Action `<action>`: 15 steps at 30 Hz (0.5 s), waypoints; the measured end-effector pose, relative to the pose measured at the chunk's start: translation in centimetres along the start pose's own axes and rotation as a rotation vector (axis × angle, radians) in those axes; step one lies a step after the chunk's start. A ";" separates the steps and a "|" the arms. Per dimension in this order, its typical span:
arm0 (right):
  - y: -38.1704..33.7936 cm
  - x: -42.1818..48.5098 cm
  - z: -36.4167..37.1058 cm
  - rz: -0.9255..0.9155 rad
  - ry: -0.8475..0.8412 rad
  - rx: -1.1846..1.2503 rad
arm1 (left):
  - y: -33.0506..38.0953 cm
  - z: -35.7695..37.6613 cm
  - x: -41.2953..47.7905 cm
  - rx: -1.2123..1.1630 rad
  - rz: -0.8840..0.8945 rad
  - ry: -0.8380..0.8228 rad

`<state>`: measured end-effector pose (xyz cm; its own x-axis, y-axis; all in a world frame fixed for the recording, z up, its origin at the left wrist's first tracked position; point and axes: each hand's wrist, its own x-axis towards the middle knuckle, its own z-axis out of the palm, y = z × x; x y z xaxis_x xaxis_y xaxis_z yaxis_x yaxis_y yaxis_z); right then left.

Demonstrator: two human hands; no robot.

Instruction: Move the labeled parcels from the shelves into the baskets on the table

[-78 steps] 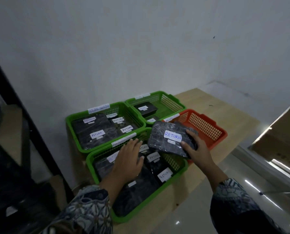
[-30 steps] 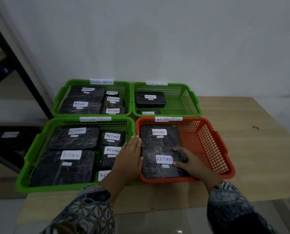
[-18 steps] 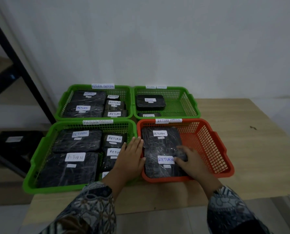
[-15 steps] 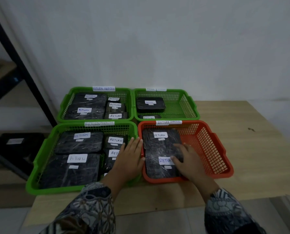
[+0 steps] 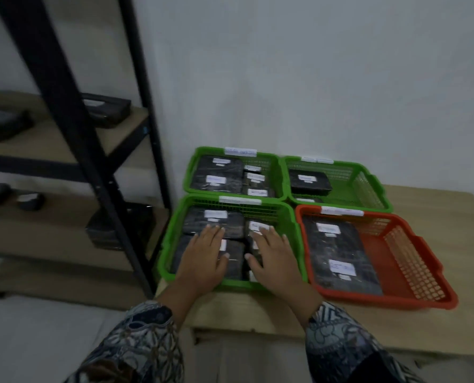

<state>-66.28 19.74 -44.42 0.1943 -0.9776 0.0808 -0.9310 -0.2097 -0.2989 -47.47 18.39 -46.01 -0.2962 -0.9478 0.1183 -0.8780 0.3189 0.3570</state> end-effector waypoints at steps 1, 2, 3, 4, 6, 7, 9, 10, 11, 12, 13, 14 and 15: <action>-1.9 0.3 0.7 -0.031 -0.011 0.000 | -1.5 -0.8 -1.2 -0.015 -0.010 0.029; -3.8 0.7 1.4 -0.064 -0.022 0.001 | -3.1 -1.7 -2.5 -0.027 -0.015 0.055; -5.8 1.0 2.1 -0.094 -0.036 0.008 | -4.6 -2.5 -3.8 -0.034 -0.026 0.074; -7.8 1.3 2.9 -0.117 -0.055 0.022 | -6.1 -3.2 -5.1 -0.034 -0.043 0.083; -11.8 2.0 4.5 -0.164 -0.093 0.034 | -9.1 -4.7 -7.7 -0.020 -0.082 0.091; -13.8 2.3 5.4 -0.193 -0.107 0.023 | -10.8 -5.3 -8.9 -0.008 -0.108 0.097; -17.7 3.0 7.1 -0.250 -0.132 0.001 | -14.2 -6.5 -11.3 0.021 -0.180 0.095; -19.7 3.3 7.8 -0.276 -0.147 -0.001 | -15.8 -7.2 -12.4 0.044 -0.217 0.085; -21.6 3.7 8.5 -0.300 -0.158 -0.002 | -17.4 -7.8 -13.6 0.076 -0.250 0.071; -23.4 4.1 9.2 -0.323 -0.165 -0.001 | -19.0 -8.4 -14.6 0.115 -0.281 0.053; -25.2 4.5 9.8 -0.343 -0.175 0.002 | -20.6 -9.0 -15.6 0.152 -0.310 0.037; -26.8 4.9 10.5 -0.361 -0.188 0.008 | -22.1 -9.6 -16.4 0.178 -0.338 0.033; -28.3 5.4 11.0 -0.379 -0.198 0.013 | -23.5 -10.1 -17.2 0.192 -0.364 0.039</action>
<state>-35.46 20.20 -46.02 0.5785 -0.8157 0.0036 -0.7786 -0.5535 -0.2956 -17.93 27.15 -47.05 0.0577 -0.9969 0.0528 -0.9781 -0.0459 0.2032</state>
